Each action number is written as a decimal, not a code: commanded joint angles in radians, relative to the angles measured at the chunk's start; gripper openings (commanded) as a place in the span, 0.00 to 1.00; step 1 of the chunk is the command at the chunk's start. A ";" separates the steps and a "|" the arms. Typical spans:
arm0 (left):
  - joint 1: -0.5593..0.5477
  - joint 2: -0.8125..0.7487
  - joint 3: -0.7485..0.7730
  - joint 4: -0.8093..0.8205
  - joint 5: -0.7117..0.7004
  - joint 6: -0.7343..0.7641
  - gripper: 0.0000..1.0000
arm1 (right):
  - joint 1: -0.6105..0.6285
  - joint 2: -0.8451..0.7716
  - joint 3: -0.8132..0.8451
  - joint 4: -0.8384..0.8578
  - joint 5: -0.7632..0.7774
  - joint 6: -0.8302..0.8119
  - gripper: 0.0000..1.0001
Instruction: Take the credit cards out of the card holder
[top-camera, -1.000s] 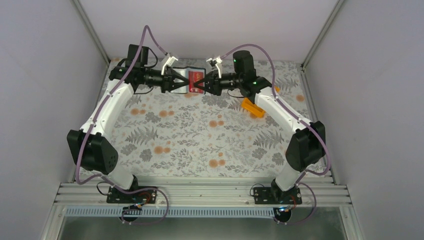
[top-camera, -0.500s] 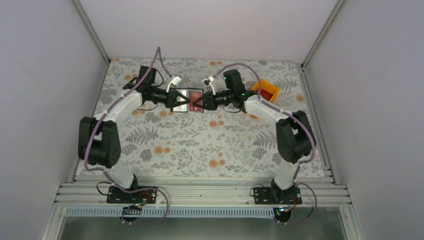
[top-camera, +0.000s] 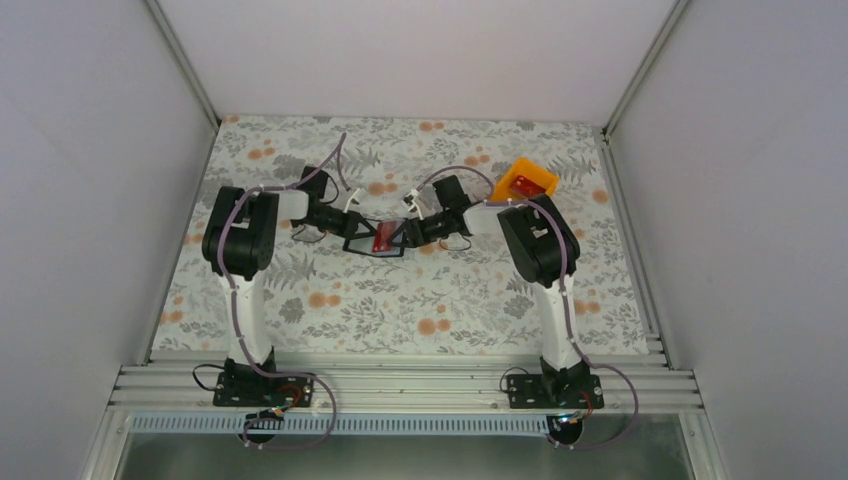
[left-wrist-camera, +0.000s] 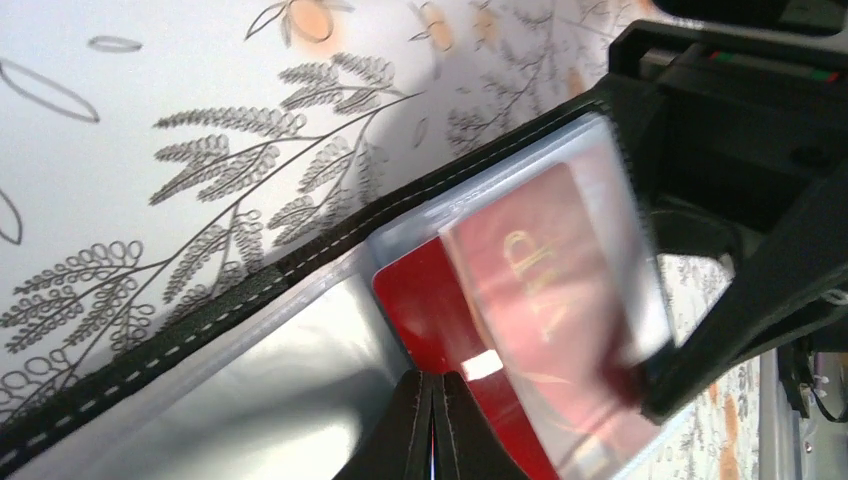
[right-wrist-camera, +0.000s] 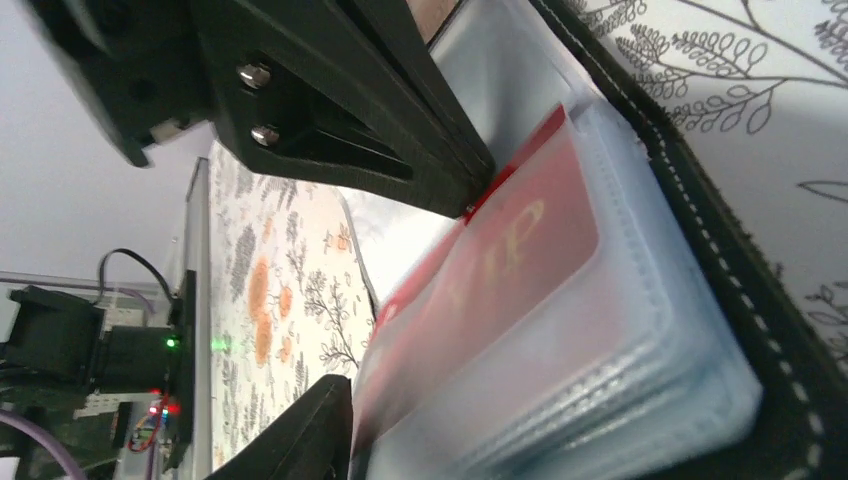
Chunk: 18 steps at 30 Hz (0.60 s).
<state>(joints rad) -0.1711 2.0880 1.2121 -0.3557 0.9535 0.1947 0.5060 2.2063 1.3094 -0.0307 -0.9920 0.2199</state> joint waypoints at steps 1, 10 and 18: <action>0.002 0.047 0.030 0.036 -0.012 0.014 0.02 | -0.024 0.028 0.046 0.024 -0.022 0.012 0.39; 0.008 0.032 0.004 0.034 -0.036 0.001 0.02 | -0.047 0.026 0.030 -0.002 0.020 0.041 0.24; 0.010 -0.076 0.010 -0.022 -0.008 0.027 0.08 | -0.048 0.032 0.045 0.003 -0.003 0.072 0.04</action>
<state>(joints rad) -0.1593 2.0743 1.2190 -0.3542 0.9291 0.1913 0.4641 2.2322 1.3380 -0.0448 -1.0294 0.3061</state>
